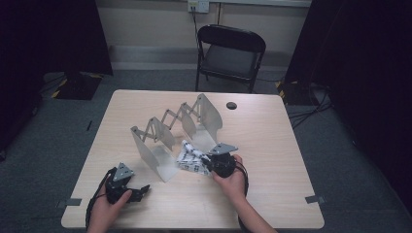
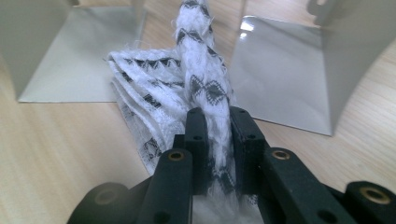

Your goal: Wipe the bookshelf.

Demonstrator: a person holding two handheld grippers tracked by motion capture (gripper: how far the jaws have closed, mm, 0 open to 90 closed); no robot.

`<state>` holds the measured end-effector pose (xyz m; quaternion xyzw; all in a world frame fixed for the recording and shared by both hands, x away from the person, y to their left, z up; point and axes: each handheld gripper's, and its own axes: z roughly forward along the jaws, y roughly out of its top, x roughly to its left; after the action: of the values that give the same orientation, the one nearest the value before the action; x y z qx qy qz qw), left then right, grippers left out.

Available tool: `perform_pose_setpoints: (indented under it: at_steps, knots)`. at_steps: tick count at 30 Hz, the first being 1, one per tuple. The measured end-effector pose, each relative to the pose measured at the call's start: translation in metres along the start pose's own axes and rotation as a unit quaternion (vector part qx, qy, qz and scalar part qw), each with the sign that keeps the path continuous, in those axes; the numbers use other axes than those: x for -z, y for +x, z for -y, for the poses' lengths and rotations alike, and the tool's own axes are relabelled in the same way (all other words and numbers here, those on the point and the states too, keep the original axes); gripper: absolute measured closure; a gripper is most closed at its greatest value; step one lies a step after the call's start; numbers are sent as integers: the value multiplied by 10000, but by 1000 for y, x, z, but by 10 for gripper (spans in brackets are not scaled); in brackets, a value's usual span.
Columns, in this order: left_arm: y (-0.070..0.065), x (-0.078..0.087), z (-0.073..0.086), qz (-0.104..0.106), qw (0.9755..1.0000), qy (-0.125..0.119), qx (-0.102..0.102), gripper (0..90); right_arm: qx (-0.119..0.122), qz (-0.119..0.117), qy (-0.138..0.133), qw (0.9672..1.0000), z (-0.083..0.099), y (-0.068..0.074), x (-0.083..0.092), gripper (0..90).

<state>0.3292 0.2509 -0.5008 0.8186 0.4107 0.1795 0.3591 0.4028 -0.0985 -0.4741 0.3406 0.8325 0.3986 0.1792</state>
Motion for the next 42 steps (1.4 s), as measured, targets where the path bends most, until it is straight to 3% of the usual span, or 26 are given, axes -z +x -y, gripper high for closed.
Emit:
perform_pose_setpoints:
  at_steps: [3, 8, 10, 21, 24, 28, 31, 35, 39, 42]
  knots:
    - [0, 0, 0, 0, 10000, 7, -8, 119, -103, -31, 8, 9999, 2, -3, -1, 777]
    - [0, 0, 0, -11, 10000, 2, 12, 119, -63, -161, 47, 9998, 2, 4, 0, 699]
    - [0, 0, 0, -12, 10000, 2, 12, 118, -142, -307, 33, 9994, 3, 6, 1, 652]
    - [0, 0, 0, -12, 10000, 3, 12, 118, 121, -682, 106, 9975, 12, 13, 9, 540]
    - [0, 0, 0, -12, 10000, 2, 14, 118, 123, -699, 27, 9975, 8, 11, 10, 459]
    - [0, 0, 0, -11, 10000, 5, 11, 118, 80, -710, -76, 9974, 3, 5, 10, 450]
    - [0, 0, 0, -11, 10000, 5, 11, 117, 5, -855, -124, 9963, 0, 1, 8, 432]
    - [0, 0, 0, -12, 10000, 6, 10, 117, 137, -726, 27, 9973, -1, 3, -3, 484]
    - [0, 0, 0, -11, 10000, 5, 12, 117, 170, -721, 247, 9969, 5, 8, -18, 468]
    - [0, 0, 0, -12, 10000, 6, 11, 117, 276, -603, 187, 9976, 7, 13, -22, 469]
